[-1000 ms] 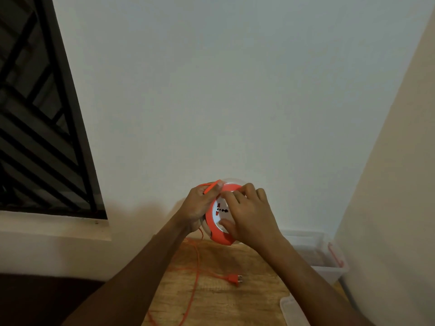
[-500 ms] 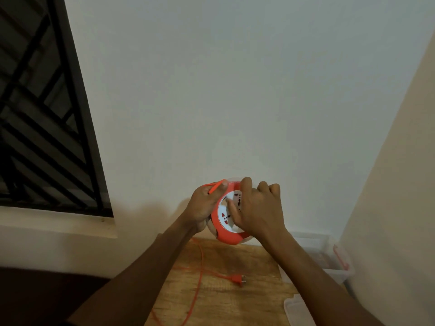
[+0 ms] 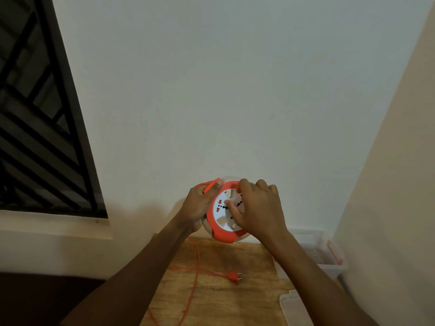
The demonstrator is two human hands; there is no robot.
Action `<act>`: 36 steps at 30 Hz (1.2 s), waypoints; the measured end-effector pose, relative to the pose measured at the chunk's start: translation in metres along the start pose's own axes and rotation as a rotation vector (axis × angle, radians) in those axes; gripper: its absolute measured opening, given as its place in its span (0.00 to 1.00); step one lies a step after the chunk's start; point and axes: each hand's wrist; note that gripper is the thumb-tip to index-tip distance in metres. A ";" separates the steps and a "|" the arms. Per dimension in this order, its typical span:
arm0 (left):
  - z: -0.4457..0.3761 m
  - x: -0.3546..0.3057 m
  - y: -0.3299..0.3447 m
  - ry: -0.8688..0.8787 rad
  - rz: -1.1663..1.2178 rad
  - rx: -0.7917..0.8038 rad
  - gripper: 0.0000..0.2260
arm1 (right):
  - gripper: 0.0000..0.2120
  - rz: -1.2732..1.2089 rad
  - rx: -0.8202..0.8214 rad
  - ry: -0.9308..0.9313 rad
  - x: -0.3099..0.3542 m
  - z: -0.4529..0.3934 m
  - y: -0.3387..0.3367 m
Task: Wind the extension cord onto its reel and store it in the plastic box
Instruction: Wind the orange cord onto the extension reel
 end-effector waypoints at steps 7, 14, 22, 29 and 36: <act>0.001 -0.004 0.001 0.018 -0.003 0.008 0.16 | 0.25 0.038 0.130 -0.263 0.002 0.003 -0.005; 0.004 -0.010 0.002 0.031 -0.006 0.026 0.18 | 0.22 0.140 -0.022 -0.216 0.005 0.000 0.001; 0.006 -0.006 0.004 0.032 -0.049 0.037 0.20 | 0.21 0.118 0.027 0.034 0.003 -0.005 0.006; 0.006 -0.005 0.010 0.021 -0.042 0.043 0.18 | 0.18 -0.001 0.168 0.244 0.003 0.001 0.007; 0.005 -0.001 0.006 0.012 -0.046 0.034 0.20 | 0.18 -0.036 0.055 -0.141 0.002 0.009 -0.011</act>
Point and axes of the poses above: each hand's wrist, its own z-axis away from the middle knuckle, its own y-axis out of the palm, x = y × z, and after that the axes turned 8 degrees about -y, right-handed
